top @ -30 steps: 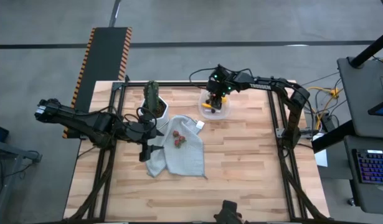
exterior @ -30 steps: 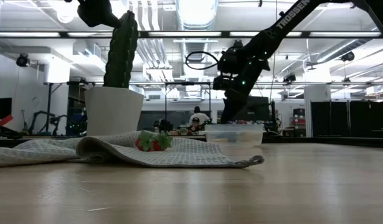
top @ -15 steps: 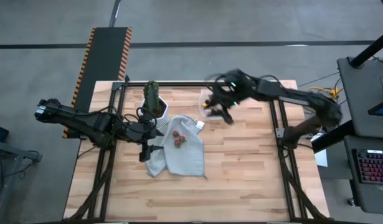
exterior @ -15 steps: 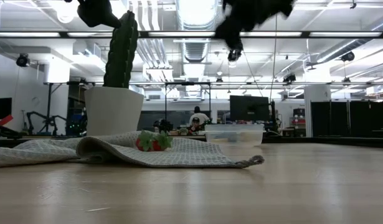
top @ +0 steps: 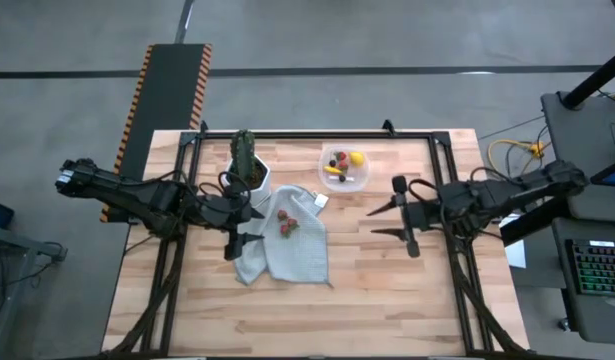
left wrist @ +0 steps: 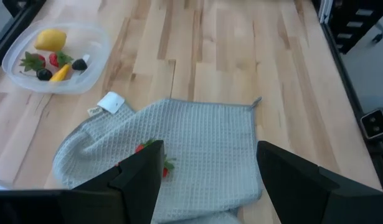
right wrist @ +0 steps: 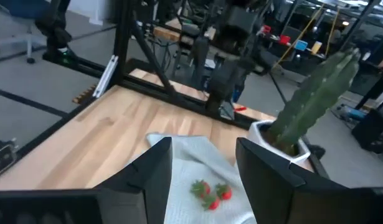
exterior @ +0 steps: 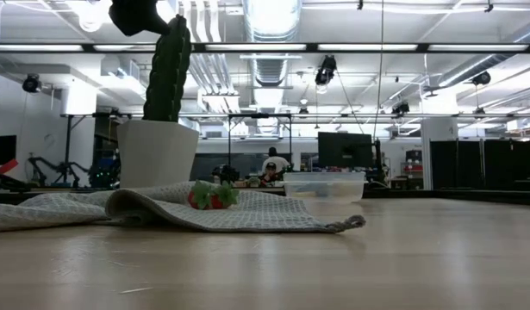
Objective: Pick and placing Produce into tupperware
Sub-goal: Put the red strawberry into the transparent bin
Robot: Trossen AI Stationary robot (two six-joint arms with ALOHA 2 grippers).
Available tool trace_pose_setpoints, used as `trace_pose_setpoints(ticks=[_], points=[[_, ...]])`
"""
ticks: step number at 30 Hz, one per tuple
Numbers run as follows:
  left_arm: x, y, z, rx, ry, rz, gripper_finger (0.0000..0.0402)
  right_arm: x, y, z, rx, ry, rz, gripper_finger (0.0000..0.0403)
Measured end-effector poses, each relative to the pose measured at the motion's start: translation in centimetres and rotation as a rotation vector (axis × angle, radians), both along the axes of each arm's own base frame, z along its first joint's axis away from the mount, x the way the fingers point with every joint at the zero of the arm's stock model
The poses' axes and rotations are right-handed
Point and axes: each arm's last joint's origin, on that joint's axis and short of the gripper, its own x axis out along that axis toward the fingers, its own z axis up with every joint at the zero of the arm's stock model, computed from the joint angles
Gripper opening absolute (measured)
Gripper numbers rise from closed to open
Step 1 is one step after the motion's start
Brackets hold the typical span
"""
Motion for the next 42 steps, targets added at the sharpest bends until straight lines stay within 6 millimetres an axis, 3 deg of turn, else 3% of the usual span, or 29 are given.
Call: trace_pose_setpoints(ticks=[9,18,21,26,34,42], points=[[0.1,0.0,0.2,-0.005,-0.024,-0.002,0.0242,-2.6,-0.6,-5.1,0.034,-0.022,-0.002,0.017],[0.1,0.0,0.2,-0.004,-0.024,-0.002,0.0242,-6.7,-2.5,-5.3,0.026,-0.147,-0.21,0.0163],[0.1,0.0,0.2,0.003,-0.024,-0.006,0.0242,-7.5,-2.7,-5.3,0.026,-0.185,-0.194,0.0156],[0.2,0.0,0.2,0.006,-0.027,-0.001,0.0242,-7.5,-2.9,-6.0,0.057,-0.179,-0.08,0.014],[0.6,-0.1,-0.1,0.014,-0.011,0.003,0.0242,-7.4,-5.2,-6.6,0.04,-0.155,-0.247,0.0121],[1.3,-0.3,-0.8,0.023,0.022,0.001,0.0242,-7.5,-6.6,-9.7,0.158,-0.133,-0.201,0.0101]])
